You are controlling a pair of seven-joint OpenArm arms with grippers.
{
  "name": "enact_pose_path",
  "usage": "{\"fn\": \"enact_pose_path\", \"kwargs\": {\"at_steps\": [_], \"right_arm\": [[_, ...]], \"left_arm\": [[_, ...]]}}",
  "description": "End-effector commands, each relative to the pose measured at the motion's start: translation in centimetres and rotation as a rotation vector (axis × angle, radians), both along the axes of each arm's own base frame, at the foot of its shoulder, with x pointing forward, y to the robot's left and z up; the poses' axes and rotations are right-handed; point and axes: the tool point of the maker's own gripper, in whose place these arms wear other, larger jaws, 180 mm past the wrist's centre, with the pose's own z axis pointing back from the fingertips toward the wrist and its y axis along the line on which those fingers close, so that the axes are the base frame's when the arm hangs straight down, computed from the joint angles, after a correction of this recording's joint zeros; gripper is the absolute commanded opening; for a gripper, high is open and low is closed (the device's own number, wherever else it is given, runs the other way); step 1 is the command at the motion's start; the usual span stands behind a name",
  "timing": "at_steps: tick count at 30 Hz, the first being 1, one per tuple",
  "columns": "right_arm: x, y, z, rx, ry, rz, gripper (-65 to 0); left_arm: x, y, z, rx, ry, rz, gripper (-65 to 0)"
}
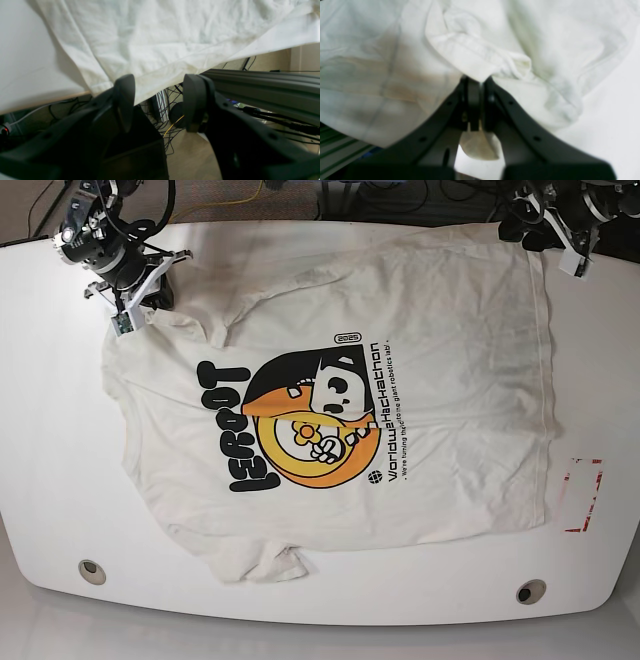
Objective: Layout the t-shirt on the table in an organized manner, then fold the t-shirt properly
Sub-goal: 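Pull the shoulder corners apart with both grippers to stretch the shirt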
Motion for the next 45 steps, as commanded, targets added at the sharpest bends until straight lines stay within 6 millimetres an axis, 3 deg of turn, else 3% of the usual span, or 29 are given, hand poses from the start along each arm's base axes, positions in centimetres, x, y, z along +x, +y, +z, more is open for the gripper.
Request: {"fn": "enact_pose_path", "kwargs": {"at_steps": [1, 9, 20, 24, 36, 45], "right_arm": [[0.6, -0.1, 1.0, -0.003, -0.041, 0.008, -62.5], [0.6, -0.1, 1.0, -0.003, -0.041, 0.008, -62.5], [0.6, -0.1, 1.0, -0.002, -0.042, 0.008, -62.5], [0.6, -0.1, 1.0, -0.002, -0.042, 0.008, -62.5], [0.6, -0.3, 1.0, -0.007, -0.04, 0.002, -62.6], [0.5, -0.3, 1.0, -0.007, -0.038, 0.002, -62.6]], "left_arm": [[0.1, 1.5, 0.8, 0.04, -0.02, 0.015, -35.8], [-2.0, 5.6, -1.1, 0.192, 0.082, 0.063, -35.8], [-2.5, 7.5, -3.9, 0.202, 0.157, 0.128, -35.8], [-2.3, 7.3, -4.8, 0.183, 0.168, 0.134, -35.8], [-1.2, 4.0, -6.0, 0.118, 0.173, 0.055, -35.8], [-0.1, 3.2, -5.6, 0.093, 0.14, 0.046, -36.2]]}}
